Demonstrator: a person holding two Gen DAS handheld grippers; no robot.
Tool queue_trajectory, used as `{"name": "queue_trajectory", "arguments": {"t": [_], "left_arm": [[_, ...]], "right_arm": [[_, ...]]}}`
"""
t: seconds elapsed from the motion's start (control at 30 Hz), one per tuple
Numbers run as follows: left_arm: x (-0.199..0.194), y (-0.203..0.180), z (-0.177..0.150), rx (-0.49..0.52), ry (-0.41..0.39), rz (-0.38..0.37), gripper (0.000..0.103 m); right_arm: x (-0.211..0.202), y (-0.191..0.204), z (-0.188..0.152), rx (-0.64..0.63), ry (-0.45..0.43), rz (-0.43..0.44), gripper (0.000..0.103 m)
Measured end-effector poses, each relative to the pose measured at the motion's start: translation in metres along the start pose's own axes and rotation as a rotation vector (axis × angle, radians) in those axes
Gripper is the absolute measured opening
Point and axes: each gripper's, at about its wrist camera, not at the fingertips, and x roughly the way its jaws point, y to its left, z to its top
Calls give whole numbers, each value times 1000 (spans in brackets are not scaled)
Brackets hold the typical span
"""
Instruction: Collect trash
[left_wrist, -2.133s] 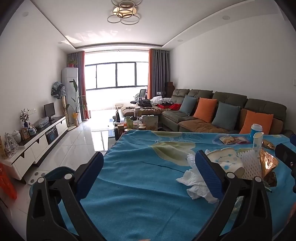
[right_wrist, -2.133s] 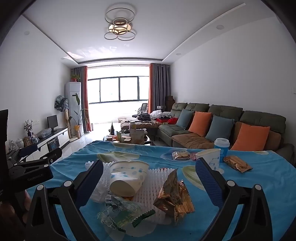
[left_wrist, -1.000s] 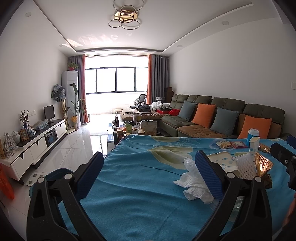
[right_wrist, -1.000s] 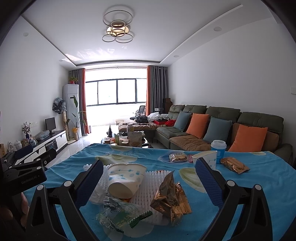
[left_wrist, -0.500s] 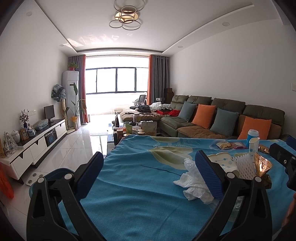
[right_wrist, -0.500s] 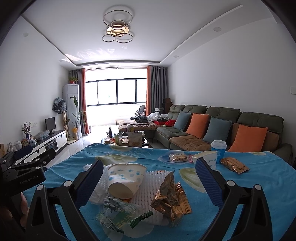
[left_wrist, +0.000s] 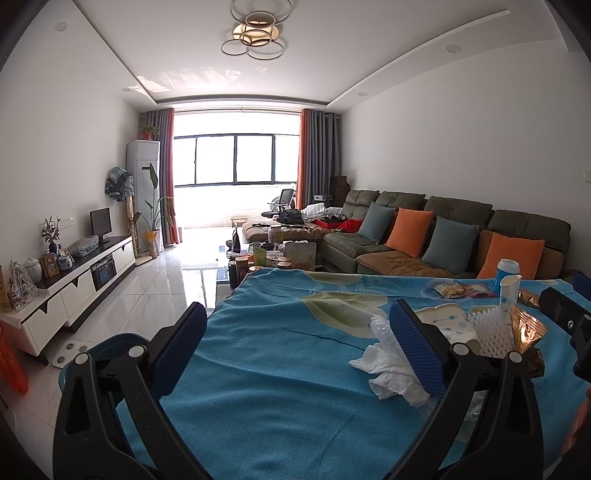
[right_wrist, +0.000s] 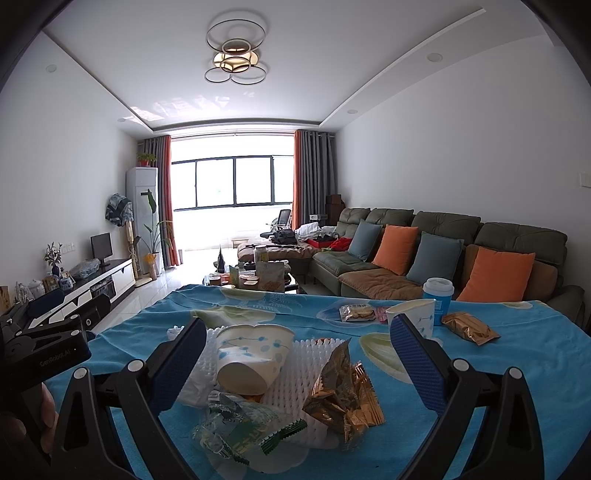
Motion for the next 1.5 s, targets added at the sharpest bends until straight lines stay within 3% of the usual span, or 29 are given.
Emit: {"name": "queue_trajectory", "arguments": {"t": [1.23, 1.5], "left_arm": [[-1, -1, -6, -1, 8, -8, 97], [2, -6, -10, 22, 49, -68, 97]], "right_arm": [[0, 3, -2, 2, 4, 3, 96], [3, 0, -10, 16, 29, 5, 96]]}}
